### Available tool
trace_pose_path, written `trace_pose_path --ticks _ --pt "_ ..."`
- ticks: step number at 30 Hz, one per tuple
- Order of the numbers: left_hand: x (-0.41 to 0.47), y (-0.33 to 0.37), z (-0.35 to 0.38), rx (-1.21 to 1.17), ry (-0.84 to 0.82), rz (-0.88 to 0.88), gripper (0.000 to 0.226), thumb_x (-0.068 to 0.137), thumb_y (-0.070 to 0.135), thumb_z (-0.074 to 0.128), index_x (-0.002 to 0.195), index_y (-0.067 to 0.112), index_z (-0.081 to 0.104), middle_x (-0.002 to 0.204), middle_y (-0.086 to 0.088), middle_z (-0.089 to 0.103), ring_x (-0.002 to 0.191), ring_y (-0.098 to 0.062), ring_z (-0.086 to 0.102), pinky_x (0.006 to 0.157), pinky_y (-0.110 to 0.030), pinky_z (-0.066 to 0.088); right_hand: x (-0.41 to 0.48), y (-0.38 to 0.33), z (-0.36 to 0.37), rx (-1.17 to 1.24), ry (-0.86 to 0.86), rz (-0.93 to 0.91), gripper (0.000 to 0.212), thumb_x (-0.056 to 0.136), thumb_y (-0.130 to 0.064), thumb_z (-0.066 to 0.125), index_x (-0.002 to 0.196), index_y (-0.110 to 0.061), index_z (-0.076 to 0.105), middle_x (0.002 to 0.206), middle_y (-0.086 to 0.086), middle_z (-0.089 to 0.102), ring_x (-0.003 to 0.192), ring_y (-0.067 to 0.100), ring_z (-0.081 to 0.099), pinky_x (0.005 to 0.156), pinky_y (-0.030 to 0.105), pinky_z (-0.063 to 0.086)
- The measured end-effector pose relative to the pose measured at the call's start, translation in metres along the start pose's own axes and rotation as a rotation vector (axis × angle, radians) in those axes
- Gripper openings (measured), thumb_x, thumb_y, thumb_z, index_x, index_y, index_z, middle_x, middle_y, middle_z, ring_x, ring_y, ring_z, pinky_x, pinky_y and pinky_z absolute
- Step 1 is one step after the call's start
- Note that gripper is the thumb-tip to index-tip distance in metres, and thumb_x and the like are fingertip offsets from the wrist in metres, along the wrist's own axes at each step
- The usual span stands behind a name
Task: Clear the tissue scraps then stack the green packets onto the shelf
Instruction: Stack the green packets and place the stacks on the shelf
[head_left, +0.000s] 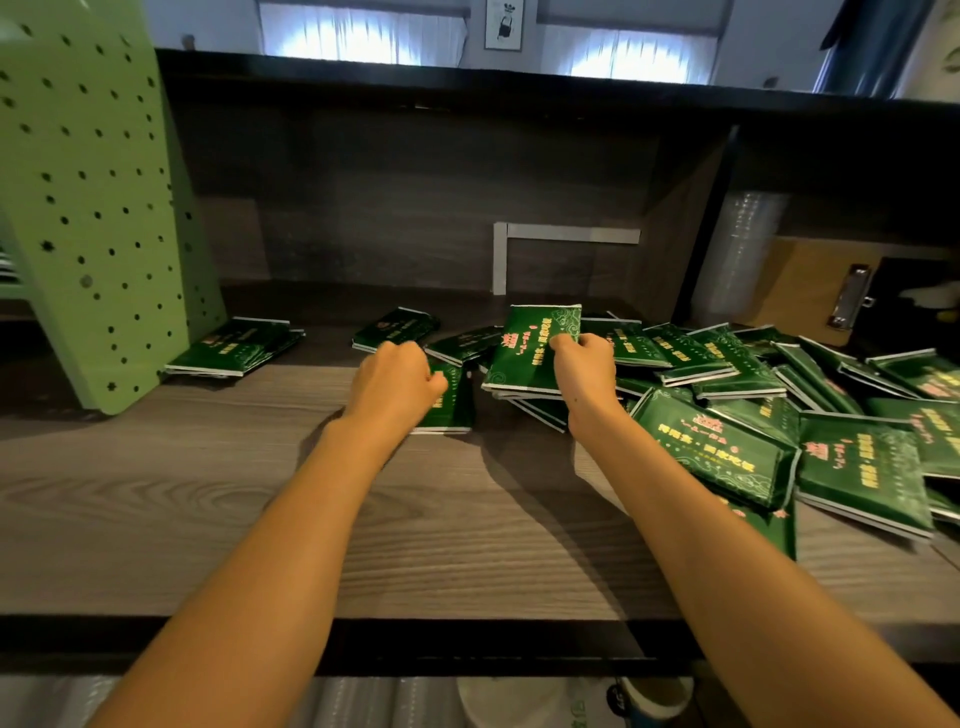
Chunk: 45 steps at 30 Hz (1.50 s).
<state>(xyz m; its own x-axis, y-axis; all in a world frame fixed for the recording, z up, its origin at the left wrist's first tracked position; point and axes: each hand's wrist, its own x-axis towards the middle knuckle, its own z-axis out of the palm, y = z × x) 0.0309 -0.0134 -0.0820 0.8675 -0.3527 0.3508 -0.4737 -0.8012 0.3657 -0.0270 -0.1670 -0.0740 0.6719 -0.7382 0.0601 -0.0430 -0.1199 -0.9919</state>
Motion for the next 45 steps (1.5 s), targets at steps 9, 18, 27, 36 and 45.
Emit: trace_pose_path --ticks 9,18,27,36,45 --pt "0.007 -0.007 0.000 -0.162 -0.161 -0.253 0.075 0.083 0.024 0.070 0.143 0.010 0.027 0.134 -0.017 0.048 0.125 -0.033 0.043 0.096 -0.041 0.040 -0.012 0.000 0.010 -0.117 -0.121 -0.034 0.025 0.094 -0.013 0.044 0.106 0.007 0.052 0.103 0.024 0.060 0.088 0.034 0.057 0.075 0.044 0.045" --pt "0.009 -0.014 -0.021 -0.311 -0.440 -0.388 0.086 0.073 0.017 0.078 0.143 0.004 0.030 0.146 -0.016 0.036 0.130 -0.032 0.039 0.101 -0.041 0.038 -0.013 0.000 0.010 -0.156 -0.145 -0.048 0.026 0.095 -0.012 0.045 0.114 0.003 0.053 0.115 0.022 0.060 0.098 0.036 0.059 0.085 0.045 0.047" --pt "0.015 -0.024 -0.017 -0.734 -0.013 -0.461 0.027 0.082 0.018 0.069 0.101 0.000 0.062 0.105 -0.018 0.065 0.092 -0.030 0.065 0.078 -0.037 0.054 -0.011 0.001 0.009 -0.141 -0.126 -0.064 0.029 0.095 -0.014 0.044 0.120 -0.001 0.050 0.114 0.016 0.060 0.095 0.029 0.060 0.084 0.044 0.048" --pt "0.015 0.002 -0.004 -1.145 -0.173 -0.346 0.007 0.097 0.010 0.044 0.101 0.007 0.048 0.088 -0.007 0.061 0.075 -0.016 0.061 0.065 -0.031 0.052 -0.013 0.002 0.012 -0.038 -0.237 -0.010 0.023 0.098 -0.015 0.043 0.120 -0.010 0.043 0.115 0.016 0.057 0.101 0.026 0.057 0.098 0.045 0.041" --pt "0.009 0.009 0.010 -1.074 -0.097 -0.290 0.029 0.097 0.018 0.049 0.117 0.013 0.029 0.104 -0.005 0.052 0.094 -0.016 0.056 0.079 -0.029 0.048 -0.027 0.006 0.029 0.206 -0.451 0.166 0.076 0.074 -0.056 0.052 0.139 -0.020 0.036 0.140 0.002 0.046 0.127 0.024 0.046 0.106 0.053 0.036"
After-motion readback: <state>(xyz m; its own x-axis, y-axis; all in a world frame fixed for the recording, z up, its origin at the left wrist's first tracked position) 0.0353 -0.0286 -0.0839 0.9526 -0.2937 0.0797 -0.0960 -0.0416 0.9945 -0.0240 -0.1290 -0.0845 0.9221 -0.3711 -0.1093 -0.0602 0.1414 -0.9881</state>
